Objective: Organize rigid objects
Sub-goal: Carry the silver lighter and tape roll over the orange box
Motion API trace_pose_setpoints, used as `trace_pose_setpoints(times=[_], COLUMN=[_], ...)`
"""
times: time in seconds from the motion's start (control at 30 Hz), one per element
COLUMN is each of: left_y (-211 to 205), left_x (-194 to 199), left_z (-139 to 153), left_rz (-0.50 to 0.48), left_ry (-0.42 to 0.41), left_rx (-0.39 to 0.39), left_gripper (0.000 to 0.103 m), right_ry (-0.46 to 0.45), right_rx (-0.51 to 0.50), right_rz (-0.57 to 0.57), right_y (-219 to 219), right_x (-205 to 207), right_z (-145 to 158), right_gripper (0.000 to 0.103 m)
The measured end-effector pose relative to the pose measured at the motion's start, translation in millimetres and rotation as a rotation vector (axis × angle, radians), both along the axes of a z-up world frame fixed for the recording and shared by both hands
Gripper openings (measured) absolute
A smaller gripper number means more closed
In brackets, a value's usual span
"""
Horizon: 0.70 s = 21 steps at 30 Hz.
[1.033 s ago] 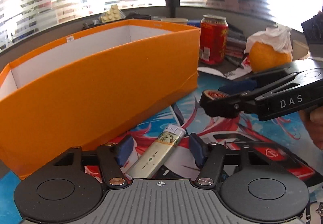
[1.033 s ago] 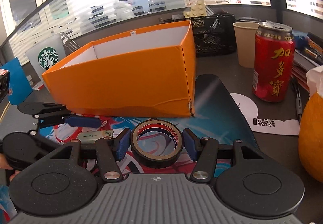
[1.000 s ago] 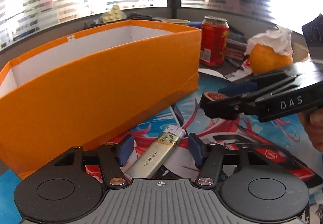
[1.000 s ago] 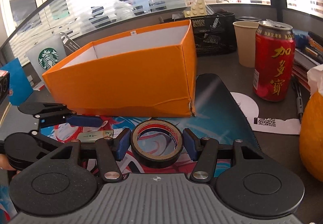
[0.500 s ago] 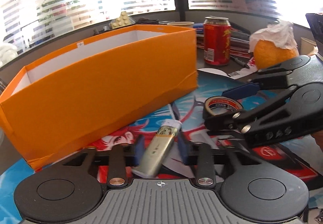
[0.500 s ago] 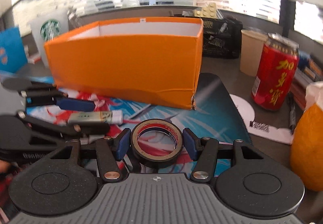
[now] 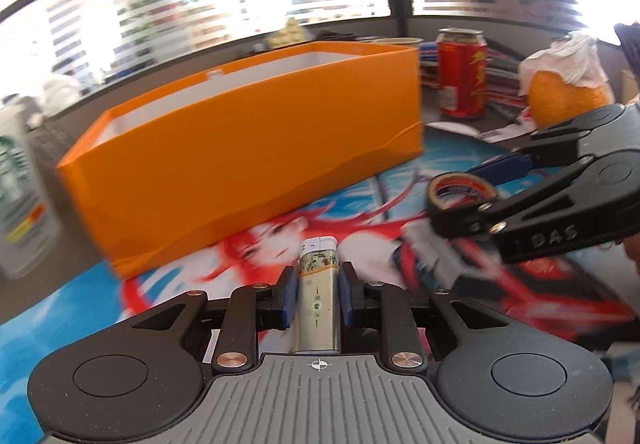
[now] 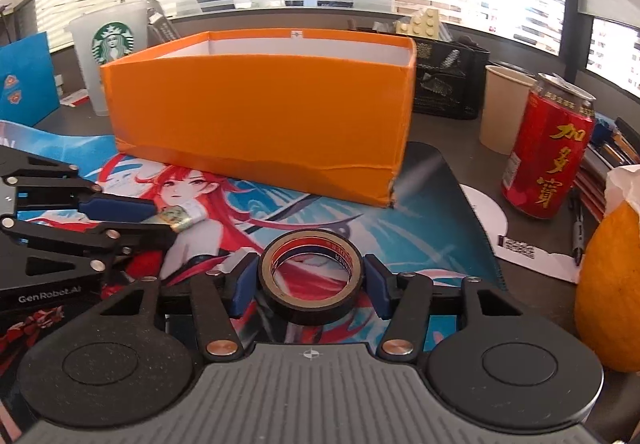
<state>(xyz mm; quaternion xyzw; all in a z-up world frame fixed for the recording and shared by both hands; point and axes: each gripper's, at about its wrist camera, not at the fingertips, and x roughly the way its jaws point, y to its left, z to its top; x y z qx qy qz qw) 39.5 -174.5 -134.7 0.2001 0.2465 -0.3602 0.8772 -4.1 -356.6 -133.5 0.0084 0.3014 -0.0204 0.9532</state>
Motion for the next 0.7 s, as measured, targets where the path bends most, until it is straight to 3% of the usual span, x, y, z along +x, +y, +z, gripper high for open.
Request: trace_pose_setpoints(times=[0.17,0.4,0.53,0.63,0.7], left_y=[32,45,50,56,55], left_x=[-7,-20,-9,1,0], left_z=[1,2,2,2,2], left_rz=[0.095,0.141,0.204,0.206,0.189], left_ry=[0.033,0.004,0.032,0.097,0.096], left_rx=[-0.031,-0.011,-0.040,-0.090,-0.091], left_gripper=[0.021,0.026,0.057,0.058,0.049], right_ry=[0.003,0.004,0.006,0.004,0.003], right_rx=[-0.004,-0.012,-0.006,-0.010,-0.011], right_rz=[0.045,0.059,0.051,0.051,0.050], right_y=[12,20,21,21,22], right_x=[-1,-1,0,-1,0], right_z=[0,0,0,0,0], right_gripper=[0.053,0.056,0.053,0.053,0.053])
